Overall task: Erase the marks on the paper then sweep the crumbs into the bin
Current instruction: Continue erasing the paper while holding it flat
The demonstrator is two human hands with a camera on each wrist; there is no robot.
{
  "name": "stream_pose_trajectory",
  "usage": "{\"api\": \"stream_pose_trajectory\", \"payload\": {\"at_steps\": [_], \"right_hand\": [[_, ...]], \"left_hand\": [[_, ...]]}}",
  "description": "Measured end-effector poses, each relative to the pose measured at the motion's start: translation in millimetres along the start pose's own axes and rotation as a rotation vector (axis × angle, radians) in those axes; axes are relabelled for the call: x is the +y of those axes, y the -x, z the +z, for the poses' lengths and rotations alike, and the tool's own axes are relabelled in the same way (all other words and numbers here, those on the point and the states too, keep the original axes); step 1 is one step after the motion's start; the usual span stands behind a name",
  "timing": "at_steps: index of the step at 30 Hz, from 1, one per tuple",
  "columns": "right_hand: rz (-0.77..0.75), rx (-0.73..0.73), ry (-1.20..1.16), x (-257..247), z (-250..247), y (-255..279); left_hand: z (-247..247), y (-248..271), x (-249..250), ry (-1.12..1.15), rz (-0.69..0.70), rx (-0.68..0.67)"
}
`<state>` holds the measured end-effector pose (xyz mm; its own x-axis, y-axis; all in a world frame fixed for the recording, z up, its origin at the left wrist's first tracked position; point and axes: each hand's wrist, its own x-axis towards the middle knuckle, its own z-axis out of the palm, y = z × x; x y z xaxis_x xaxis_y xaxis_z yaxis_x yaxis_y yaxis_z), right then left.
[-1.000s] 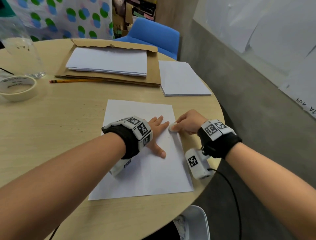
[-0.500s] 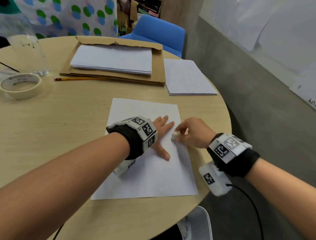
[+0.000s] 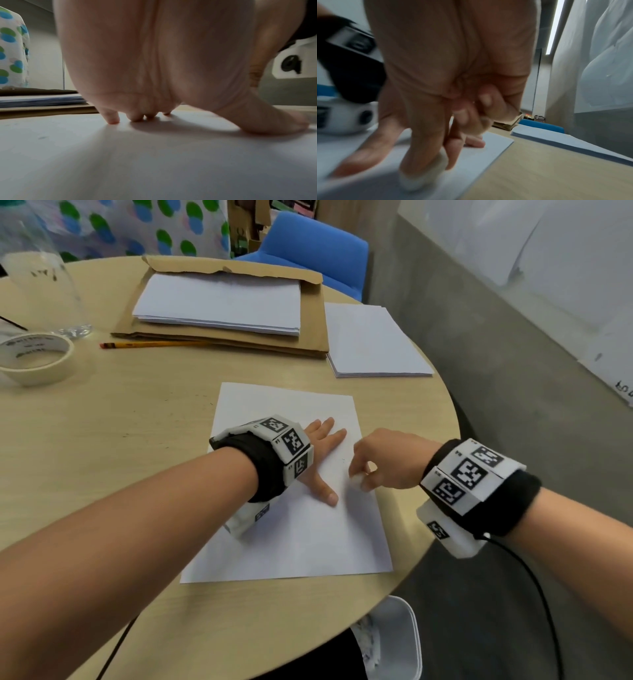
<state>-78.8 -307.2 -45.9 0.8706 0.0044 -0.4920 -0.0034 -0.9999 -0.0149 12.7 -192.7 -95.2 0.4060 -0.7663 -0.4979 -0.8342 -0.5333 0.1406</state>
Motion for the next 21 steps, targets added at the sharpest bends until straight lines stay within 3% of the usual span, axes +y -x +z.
{"api": "stream_pose_trajectory", "payload": {"at_steps": [6, 11, 17, 21], "right_hand": [[0.072, 0.197, -0.042, -6.8, -7.1, -21.0], [0.047, 0.002, -0.023, -1.4, -0.1, 1.2], [0.068, 0.172, -0.006, -9.3, -7.2, -20.1], [0.053, -0.02, -0.009, -3.9, -4.5, -2.4]], "left_hand": [[-0.7, 3.5, -0.2, 0.03, 0.034, 0.024], [0.0, 0.3, -0.3, 0.007, -0.001, 0.0], [-1.7, 3.9, 0.4, 0.02, 0.036, 0.024], [-0.3, 1.8, 0.6, 0.006, 0.006, 0.006]]}}
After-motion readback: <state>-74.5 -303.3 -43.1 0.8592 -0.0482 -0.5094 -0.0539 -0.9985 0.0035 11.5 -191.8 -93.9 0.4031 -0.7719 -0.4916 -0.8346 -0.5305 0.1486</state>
